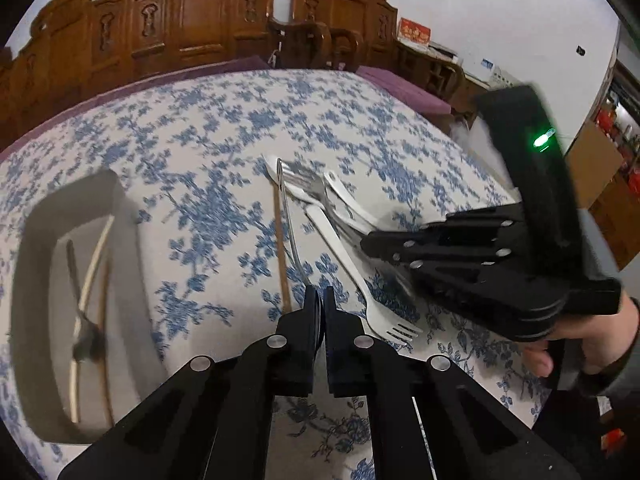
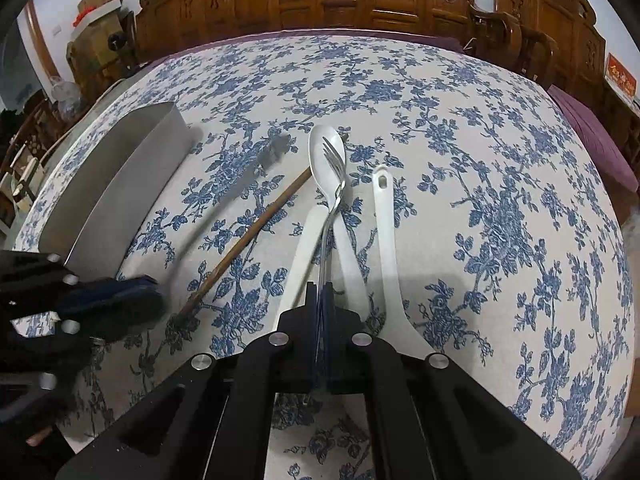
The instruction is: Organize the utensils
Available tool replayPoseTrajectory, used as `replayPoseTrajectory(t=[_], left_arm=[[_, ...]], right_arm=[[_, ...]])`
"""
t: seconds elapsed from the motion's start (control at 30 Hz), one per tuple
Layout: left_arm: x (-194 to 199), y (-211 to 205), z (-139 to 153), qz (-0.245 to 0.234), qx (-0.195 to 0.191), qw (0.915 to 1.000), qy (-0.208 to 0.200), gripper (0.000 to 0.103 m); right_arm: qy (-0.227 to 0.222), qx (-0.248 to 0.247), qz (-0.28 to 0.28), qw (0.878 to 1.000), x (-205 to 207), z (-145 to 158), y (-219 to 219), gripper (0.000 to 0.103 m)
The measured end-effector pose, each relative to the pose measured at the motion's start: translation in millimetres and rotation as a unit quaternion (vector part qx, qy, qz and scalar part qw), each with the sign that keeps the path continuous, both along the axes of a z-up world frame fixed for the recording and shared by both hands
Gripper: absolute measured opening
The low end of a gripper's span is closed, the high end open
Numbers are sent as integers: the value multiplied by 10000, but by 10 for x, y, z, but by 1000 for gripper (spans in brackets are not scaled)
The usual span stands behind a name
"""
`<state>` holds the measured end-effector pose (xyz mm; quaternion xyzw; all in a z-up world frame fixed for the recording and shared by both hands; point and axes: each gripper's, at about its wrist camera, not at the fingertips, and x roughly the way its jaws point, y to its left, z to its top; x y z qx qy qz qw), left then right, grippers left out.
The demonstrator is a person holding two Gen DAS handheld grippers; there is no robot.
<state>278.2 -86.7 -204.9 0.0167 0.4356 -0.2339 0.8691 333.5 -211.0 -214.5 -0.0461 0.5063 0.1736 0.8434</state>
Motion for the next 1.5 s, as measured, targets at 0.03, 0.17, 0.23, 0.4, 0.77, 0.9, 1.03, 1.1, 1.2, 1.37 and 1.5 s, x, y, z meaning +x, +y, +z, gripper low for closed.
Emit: replayPoseTrajectory(t=[0.03,0.17,0.23,0.4,0.77,0.9,1.03,1.1,1.2,1.37,1.5], left_arm=[[-12,26,38,19,18,10000,-50,3],[-35,134,150,102,34,9998,-181,3],[-30,198,205,149,-22,9997,-210,3],[-39,343,353,256,-60,9990,-366,3],[-174,619,507,502,44,9976,-477,3],[-243,704,537,592,65,9970,-488,3],[-309,821,588,722,113,9959,-535,3],[-312,887,599,793,118,9954,-527,3],[-319,1022,587,935,138,9943,-498,3],[-284,1221,497,1153,182,9925,-359,3],[-214,1343,411,1294,200,9911,-254,3]], right_arm=[[28,-58,11,10000,14,-18,23,6],[63,-136,-18,9999,62,-66,60,7],[84,-138,-46,9999,91,-80,72,7],[130,-203,-94,9997,139,-112,100,7],[-284,-185,-193,9992,13,27,116,3],[-458,-5,-205,9987,-68,204,122,3],[-578,145,-89,9982,-183,376,187,3],[-627,236,-13,9978,-254,461,236,3],[-675,369,91,9970,-346,562,330,3],[-709,583,244,9955,-489,671,515,3],[-683,730,334,9944,-564,704,684,3]])
